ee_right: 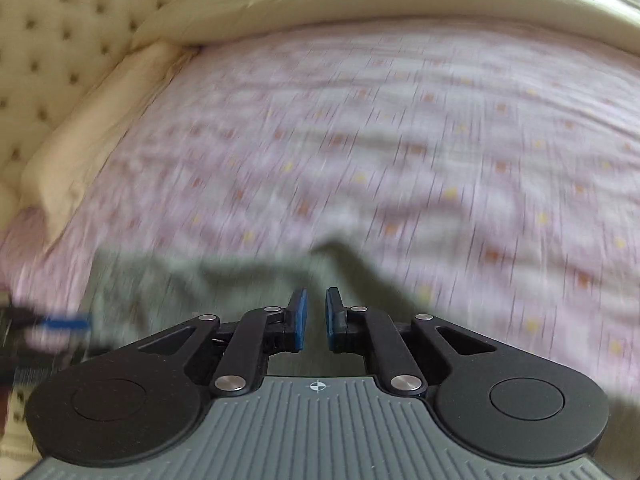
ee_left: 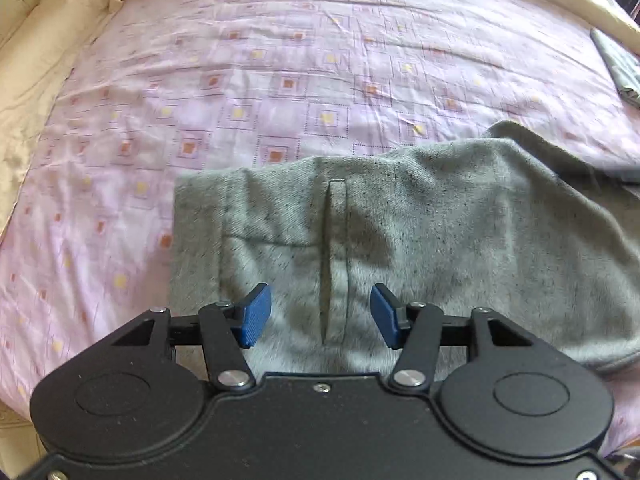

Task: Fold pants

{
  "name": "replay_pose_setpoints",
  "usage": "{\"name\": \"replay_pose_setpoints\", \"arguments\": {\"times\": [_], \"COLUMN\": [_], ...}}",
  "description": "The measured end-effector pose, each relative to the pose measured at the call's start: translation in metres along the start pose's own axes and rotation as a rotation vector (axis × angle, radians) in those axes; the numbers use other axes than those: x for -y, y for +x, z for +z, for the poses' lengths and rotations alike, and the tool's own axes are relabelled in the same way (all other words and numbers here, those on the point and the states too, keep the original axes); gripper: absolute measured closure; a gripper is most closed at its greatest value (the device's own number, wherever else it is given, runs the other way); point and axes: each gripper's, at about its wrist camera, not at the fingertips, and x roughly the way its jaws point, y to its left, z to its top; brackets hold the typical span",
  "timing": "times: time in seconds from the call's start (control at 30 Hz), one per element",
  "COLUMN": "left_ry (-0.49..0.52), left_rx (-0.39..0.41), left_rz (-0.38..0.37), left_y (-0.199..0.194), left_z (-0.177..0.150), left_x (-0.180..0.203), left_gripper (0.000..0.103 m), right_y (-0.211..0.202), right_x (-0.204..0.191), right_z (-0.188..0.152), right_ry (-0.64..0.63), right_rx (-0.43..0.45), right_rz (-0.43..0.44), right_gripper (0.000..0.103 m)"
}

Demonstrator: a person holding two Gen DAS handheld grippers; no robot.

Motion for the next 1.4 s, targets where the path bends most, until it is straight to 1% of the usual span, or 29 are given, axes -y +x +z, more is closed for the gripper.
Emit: {"name": "replay_pose_setpoints", "arguments": {"times": [0.07, 0.1, 0.13, 0.2, 0.27, 0.3, 0.33, 0.37, 0.4, 0.47, 0.53, 0.63, 0.67, 0.7, 0.73, 0.77, 0.8, 0.83, 0.9, 0.93, 1.0, 1.1, 1.13, 1.2, 1.3, 1.33, 1.4], "left_ry": [0.018, 0.021, 0.015, -0.031, -0.063, -0.069, -0.066, -0.055, -0.041, -0.011, 0.017, -0.005, -0.026, -0.049, -0.061, -0.061, -0.075, -0.084, -0.028, -0.023, -0.047, -0.058, -0.051, -0.049, -0.057, -0.061, -0.069], "left_rx": [-0.017, -0.036, -0.049, -0.06, -0.074, -0.063, -0.04, -0.011, 0.016, 0.063, 0.077, 0.098, 0.092, 0.072, 0.033, -0.02, -0.027, 0.019, 0.02, 0.014, 0.01, 0.012, 0.012, 0.008, -0.001, -0.002, 0.007], "left_rz": [0.023, 0.035, 0.035, 0.018, 0.014, 0.012, 0.007, -0.011, -0.032, -0.071, -0.103, -0.093, -0.078, -0.041, 0.026, 0.087, 0.039, -0.007, -0.003, 0.005, 0.006, 0.005, 0.006, -0.002, -0.021, -0.025, -0.023], "left_y": [0.011, 0.018, 0.023, 0.024, 0.017, 0.01, 0.003, -0.004, -0.009, -0.013, -0.005, 0.01, 0.016, 0.025, 0.036, 0.049, 0.057, 0.054, 0.048, 0.046, 0.048, 0.05, 0.05, 0.05, 0.048, 0.045, 0.036], "left_z": [-0.003, -0.006, -0.01, -0.017, -0.014, -0.01, -0.007, -0.002, 0.004, 0.018, 0.037, 0.059, 0.062, 0.064, 0.061, 0.054, 0.042, 0.034, 0.029, 0.028, 0.03, 0.029, 0.03, 0.03, 0.032, 0.032, 0.03], "left_x": [0.0, -0.004, -0.008, -0.02, -0.023, -0.021, -0.017, -0.011, -0.004, 0.013, 0.031, 0.044, 0.042, 0.035, 0.028, 0.017, 0.004, -0.006, -0.005, -0.002, -0.003, -0.003, -0.002, -0.002, -0.005, -0.005, -0.005], "left_gripper": [0.043, 0.038, 0.033, 0.03, 0.035, 0.04, 0.041, 0.041, 0.041, 0.039, 0.039, 0.039, 0.039, 0.037, 0.037, 0.033, 0.033, 0.033, 0.033, 0.033, 0.032, 0.031, 0.031, 0.031, 0.031, 0.032, 0.032], "right_y": [-0.003, -0.004, -0.004, -0.003, -0.017, -0.02, -0.024, -0.03, -0.036, -0.042, -0.046, -0.043, -0.042, -0.041, -0.039, -0.037, -0.032, -0.028, -0.017, -0.013, 0.002, 0.035, 0.044, 0.059, 0.056, 0.048, 0.03], "right_x": [-0.005, -0.007, -0.011, -0.022, -0.033, -0.035, -0.035, -0.033, -0.031, -0.028, -0.026, -0.019, -0.016, -0.011, -0.008, -0.006, -0.007, -0.007, -0.011, -0.014, -0.016, -0.015, -0.011, -0.002, 0.011, 0.013, 0.012], "right_z": [-0.031, -0.05, -0.068, -0.107, -0.128, -0.13, -0.13, -0.128, -0.124, -0.111, -0.094, -0.06, -0.051, -0.037, -0.03, -0.023, -0.013, -0.005, 0.008, 0.011, 0.02, 0.032, 0.035, 0.041, 0.048, 0.048, 0.038], "right_ry": [0.001, 0.002, -0.01, -0.05, -0.088, -0.085, -0.05, -0.014, 0.014, 0.047, 0.067, 0.062, 0.053, 0.041, 0.027, 0.012, -0.005, -0.02, -0.044, -0.05, -0.061, -0.067, -0.063, -0.046, 0.007, 0.026, 0.057], "right_rx": [-0.075, -0.12, -0.174, -0.315, -0.293, -0.304, -0.304, -0.267, -0.212, -0.13, -0.055, 0.015, 0.031, 0.044, 0.052, 0.061, 0.068, 0.07, 0.072, 0.071, 0.061, 0.023, 0.011, 0.002, 0.04, 0.065, 0.101], "right_rz": [-0.005, -0.008, -0.014, -0.021, -0.012, -0.014, -0.011, -0.011, -0.02, -0.057, -0.092, -0.118, -0.123, -0.127, -0.127, -0.126, -0.127, -0.127, -0.122, -0.114, -0.101, -0.119, -0.145, -0.232, -0.314, -0.311, -0.276], "right_gripper": [0.094, 0.094, 0.094, 0.095, 0.095, 0.095, 0.095, 0.095, 0.094, 0.094, 0.094, 0.094, 0.094, 0.094, 0.094, 0.094, 0.094, 0.094, 0.094, 0.094, 0.094, 0.094, 0.094, 0.094, 0.094, 0.094, 0.094]}}
